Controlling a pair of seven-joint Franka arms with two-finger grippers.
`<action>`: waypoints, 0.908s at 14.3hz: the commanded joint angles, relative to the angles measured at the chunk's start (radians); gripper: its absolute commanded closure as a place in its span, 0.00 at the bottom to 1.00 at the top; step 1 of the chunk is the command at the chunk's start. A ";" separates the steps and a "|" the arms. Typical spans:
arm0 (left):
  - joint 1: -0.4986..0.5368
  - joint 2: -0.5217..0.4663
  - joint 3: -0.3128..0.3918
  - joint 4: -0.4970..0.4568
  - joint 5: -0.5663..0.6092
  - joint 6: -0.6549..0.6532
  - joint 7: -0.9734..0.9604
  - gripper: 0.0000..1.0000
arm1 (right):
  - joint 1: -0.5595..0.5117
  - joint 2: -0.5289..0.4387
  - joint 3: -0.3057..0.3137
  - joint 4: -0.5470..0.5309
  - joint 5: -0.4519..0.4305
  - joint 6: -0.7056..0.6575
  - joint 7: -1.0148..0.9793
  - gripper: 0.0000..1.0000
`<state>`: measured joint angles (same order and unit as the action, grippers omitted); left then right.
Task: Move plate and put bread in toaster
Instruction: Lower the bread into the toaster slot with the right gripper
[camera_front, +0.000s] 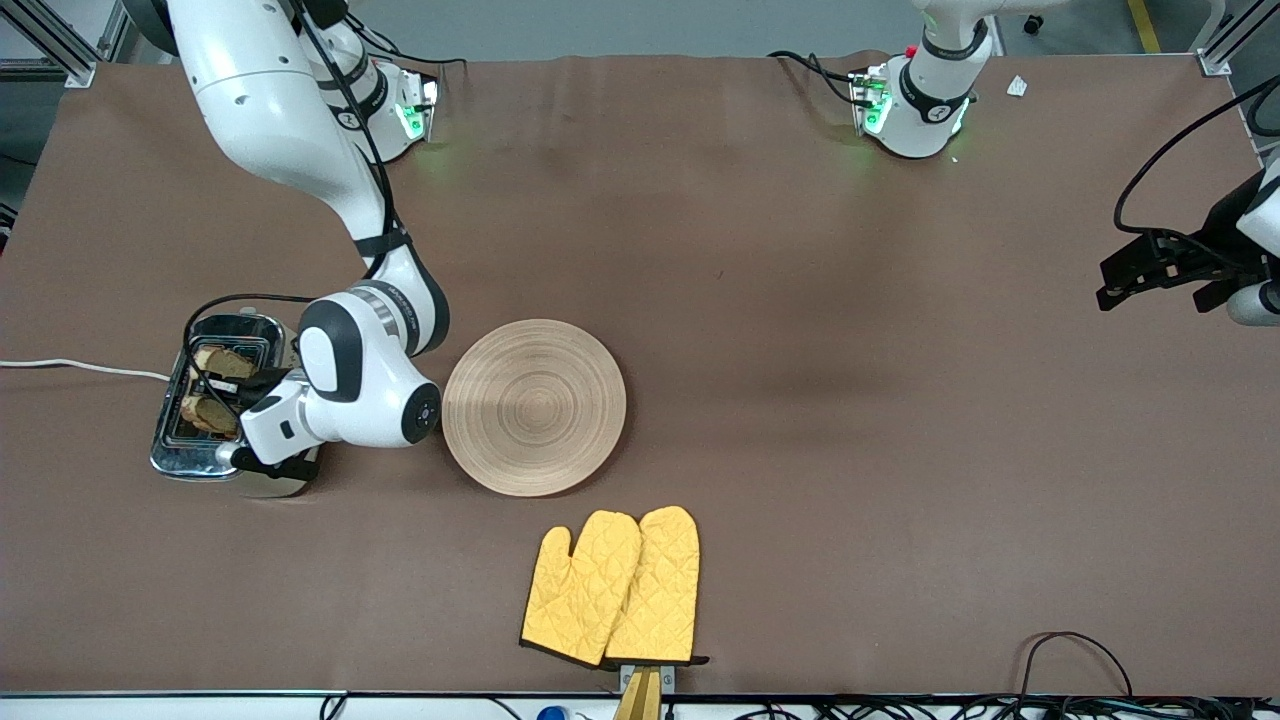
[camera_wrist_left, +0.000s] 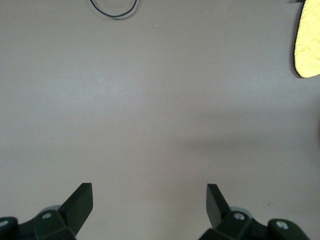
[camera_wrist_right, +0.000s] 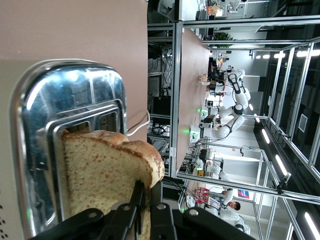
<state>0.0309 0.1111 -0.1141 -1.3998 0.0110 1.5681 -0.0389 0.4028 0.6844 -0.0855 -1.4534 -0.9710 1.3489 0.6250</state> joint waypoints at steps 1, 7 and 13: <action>0.003 -0.010 -0.001 -0.001 0.009 0.004 0.013 0.00 | -0.012 0.009 0.006 -0.008 0.032 0.006 0.024 0.98; 0.000 -0.008 -0.001 -0.001 0.015 0.006 0.013 0.00 | -0.007 0.020 0.006 0.002 0.086 0.009 0.024 0.18; 0.001 -0.008 -0.001 -0.001 0.015 0.007 0.013 0.00 | 0.021 -0.026 0.009 0.034 0.124 -0.005 0.012 0.00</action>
<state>0.0307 0.1111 -0.1141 -1.3998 0.0129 1.5689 -0.0389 0.4167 0.7060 -0.0827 -1.4097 -0.8735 1.3545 0.6362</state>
